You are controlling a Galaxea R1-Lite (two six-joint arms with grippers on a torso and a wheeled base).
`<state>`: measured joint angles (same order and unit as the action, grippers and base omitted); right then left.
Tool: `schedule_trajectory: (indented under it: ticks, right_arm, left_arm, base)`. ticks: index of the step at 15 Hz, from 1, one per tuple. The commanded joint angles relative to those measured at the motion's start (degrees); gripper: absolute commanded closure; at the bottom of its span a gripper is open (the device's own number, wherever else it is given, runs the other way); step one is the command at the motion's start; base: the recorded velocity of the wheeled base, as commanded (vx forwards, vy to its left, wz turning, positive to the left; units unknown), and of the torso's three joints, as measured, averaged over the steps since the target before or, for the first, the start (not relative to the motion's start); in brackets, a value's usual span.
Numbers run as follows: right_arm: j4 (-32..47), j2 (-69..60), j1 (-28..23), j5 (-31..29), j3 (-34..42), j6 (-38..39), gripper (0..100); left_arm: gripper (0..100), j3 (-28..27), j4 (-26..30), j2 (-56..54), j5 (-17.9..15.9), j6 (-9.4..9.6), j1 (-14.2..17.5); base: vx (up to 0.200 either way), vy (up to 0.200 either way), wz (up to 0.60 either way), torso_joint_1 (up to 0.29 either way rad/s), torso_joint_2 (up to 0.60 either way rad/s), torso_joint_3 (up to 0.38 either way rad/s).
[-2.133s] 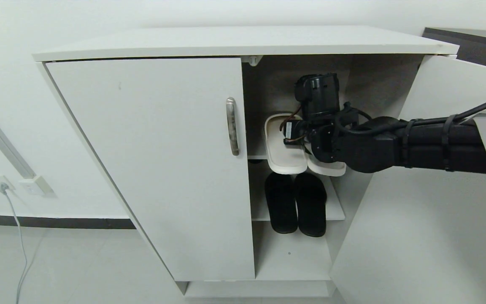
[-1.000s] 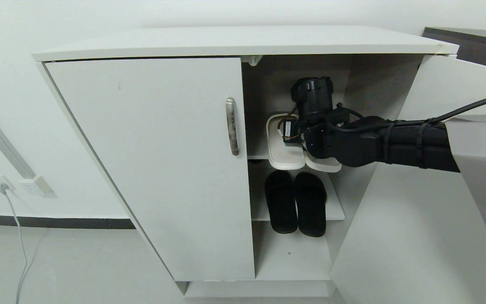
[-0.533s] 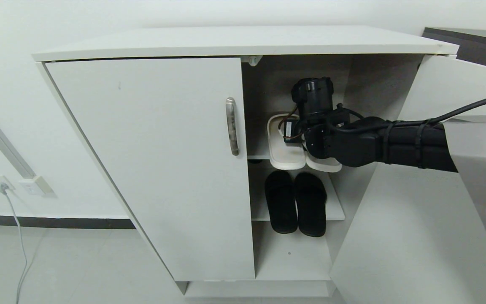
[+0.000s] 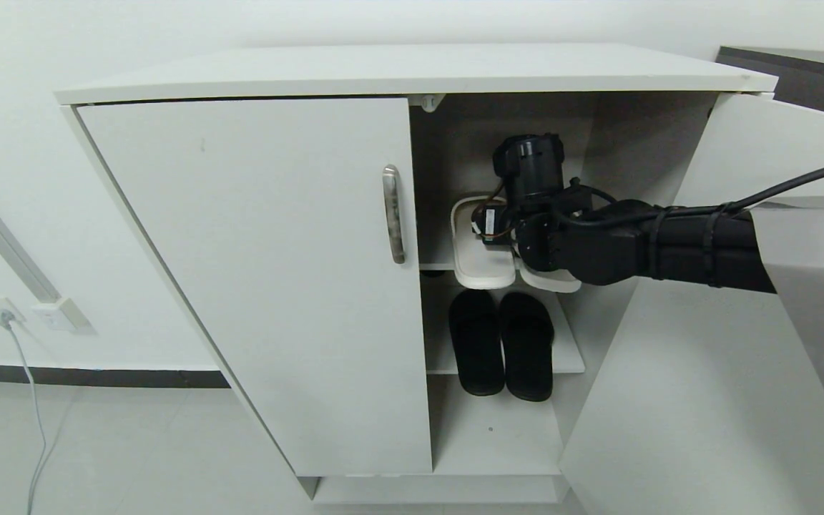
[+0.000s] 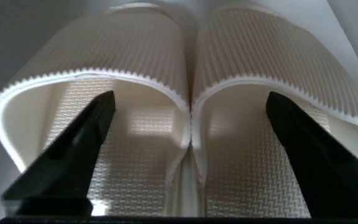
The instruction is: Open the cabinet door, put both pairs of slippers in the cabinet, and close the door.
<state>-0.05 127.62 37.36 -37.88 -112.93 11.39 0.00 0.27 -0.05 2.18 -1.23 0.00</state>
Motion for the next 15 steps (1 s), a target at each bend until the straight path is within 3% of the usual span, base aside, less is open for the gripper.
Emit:
schedule_trajectory:
  ticks: [1, 9, 15]
  right_arm:
    - [0.05, -0.89, 0.17, -0.18, 0.87, 0.04, 0]
    - [-1.18, -7.65, 2.19, -0.88, 9.57, 0.66, 0]
    - [-10.67, -22.24, 7.99, -1.15, 30.76, 0.13, 0]
  left_arm:
    - [100, 0.0, 0.0, 0.05, 0.1, 0.0, 0.0]
    - [100, 0.0, 0.0, 0.05, 0.1, -0.09, 0.0]
    - [100, 0.0, 0.0, 0.05, 0.02, 0.0, 0.0]
  base:
    - [0.0, 0.0, 0.0, 0.0, 0.0, 0.0]
    - [0.0, 0.0, 0.0, 0.0, 0.0, 0.0]
    - [0.0, 0.0, 0.0, 0.0, 0.0, 0.0]
